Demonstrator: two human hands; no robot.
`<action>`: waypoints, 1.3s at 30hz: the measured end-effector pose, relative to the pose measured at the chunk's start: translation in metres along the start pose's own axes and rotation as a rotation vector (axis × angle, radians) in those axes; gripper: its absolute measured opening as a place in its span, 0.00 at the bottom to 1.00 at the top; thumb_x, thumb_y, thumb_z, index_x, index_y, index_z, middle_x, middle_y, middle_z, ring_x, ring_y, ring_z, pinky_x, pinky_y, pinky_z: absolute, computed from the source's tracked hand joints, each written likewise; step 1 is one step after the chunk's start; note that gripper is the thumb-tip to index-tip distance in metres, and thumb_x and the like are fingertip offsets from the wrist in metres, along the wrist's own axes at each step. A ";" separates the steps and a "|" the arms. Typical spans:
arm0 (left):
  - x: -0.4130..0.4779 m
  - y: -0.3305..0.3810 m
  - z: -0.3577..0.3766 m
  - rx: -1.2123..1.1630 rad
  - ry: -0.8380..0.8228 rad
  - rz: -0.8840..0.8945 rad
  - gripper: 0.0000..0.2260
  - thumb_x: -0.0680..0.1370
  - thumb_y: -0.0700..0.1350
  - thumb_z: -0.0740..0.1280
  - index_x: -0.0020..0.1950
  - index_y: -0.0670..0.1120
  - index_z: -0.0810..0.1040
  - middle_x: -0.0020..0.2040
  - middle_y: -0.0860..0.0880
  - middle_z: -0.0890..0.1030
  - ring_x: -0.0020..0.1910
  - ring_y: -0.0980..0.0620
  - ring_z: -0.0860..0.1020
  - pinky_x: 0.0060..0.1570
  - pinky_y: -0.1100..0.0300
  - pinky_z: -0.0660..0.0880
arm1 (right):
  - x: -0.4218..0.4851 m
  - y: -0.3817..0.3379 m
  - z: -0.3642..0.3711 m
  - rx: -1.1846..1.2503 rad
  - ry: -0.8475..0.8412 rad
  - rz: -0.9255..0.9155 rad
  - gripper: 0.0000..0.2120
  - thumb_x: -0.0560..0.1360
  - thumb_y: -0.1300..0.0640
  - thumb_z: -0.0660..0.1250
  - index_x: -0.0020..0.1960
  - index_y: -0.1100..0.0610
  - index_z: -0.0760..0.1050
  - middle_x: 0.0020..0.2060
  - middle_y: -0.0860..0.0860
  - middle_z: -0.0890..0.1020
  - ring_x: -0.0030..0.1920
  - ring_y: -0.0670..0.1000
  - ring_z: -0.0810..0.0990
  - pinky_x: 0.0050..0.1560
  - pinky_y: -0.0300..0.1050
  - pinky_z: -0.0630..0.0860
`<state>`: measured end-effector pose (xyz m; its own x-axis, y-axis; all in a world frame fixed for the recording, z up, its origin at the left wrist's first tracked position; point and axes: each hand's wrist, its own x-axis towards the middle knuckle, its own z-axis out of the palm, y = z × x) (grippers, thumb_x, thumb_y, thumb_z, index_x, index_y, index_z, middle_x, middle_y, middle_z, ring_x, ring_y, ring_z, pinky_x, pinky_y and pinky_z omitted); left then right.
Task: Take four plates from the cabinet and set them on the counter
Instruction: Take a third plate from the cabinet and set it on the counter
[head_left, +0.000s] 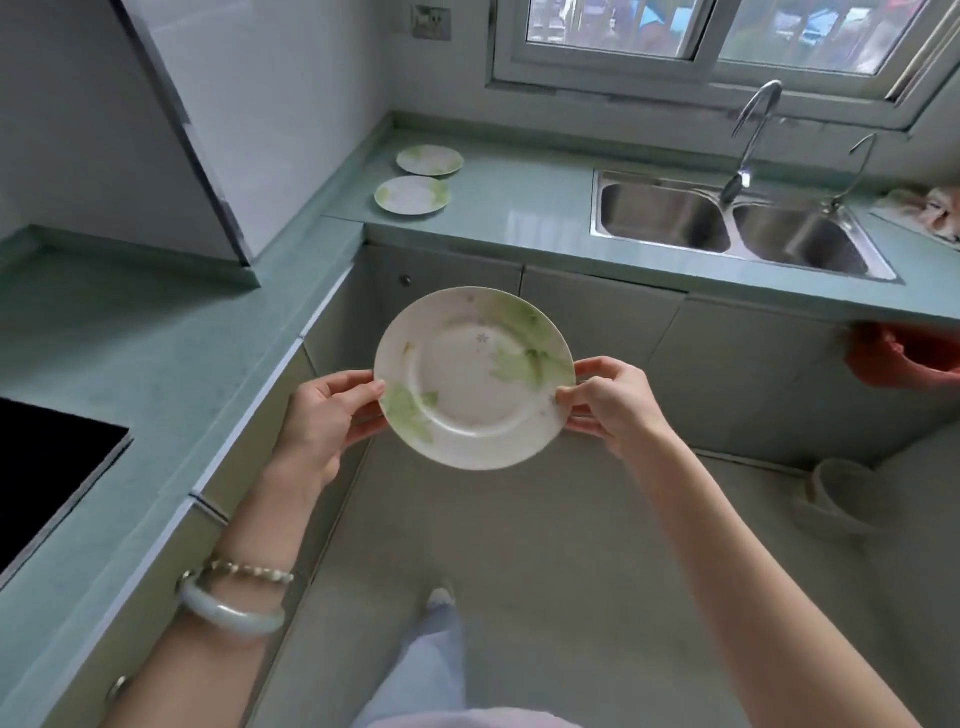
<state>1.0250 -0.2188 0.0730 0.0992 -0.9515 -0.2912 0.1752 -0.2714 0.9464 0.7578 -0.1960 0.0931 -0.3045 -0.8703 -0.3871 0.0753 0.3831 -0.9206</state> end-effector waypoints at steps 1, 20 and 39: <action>0.024 0.008 0.005 0.008 -0.019 -0.007 0.05 0.75 0.34 0.68 0.43 0.43 0.80 0.34 0.49 0.85 0.32 0.54 0.83 0.31 0.62 0.79 | 0.019 -0.009 0.005 0.018 0.010 0.004 0.12 0.68 0.74 0.67 0.48 0.61 0.76 0.38 0.58 0.82 0.34 0.53 0.82 0.32 0.41 0.80; 0.358 0.082 0.129 0.135 -0.134 -0.083 0.05 0.76 0.33 0.66 0.46 0.41 0.80 0.37 0.46 0.84 0.35 0.53 0.83 0.33 0.62 0.79 | 0.343 -0.118 0.040 0.068 0.114 0.062 0.13 0.68 0.74 0.66 0.50 0.63 0.77 0.40 0.58 0.83 0.39 0.55 0.84 0.32 0.43 0.80; 0.681 0.112 0.310 0.137 -0.064 -0.160 0.09 0.76 0.33 0.66 0.56 0.37 0.78 0.48 0.43 0.83 0.43 0.49 0.82 0.38 0.62 0.79 | 0.680 -0.233 0.028 0.072 0.196 0.178 0.14 0.69 0.76 0.66 0.51 0.62 0.75 0.41 0.59 0.81 0.38 0.55 0.81 0.26 0.41 0.79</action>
<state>0.8091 -0.9417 0.0245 0.0181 -0.9008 -0.4339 0.0486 -0.4326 0.9003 0.5598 -0.8857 0.0428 -0.4581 -0.7118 -0.5324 0.2090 0.4959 -0.8429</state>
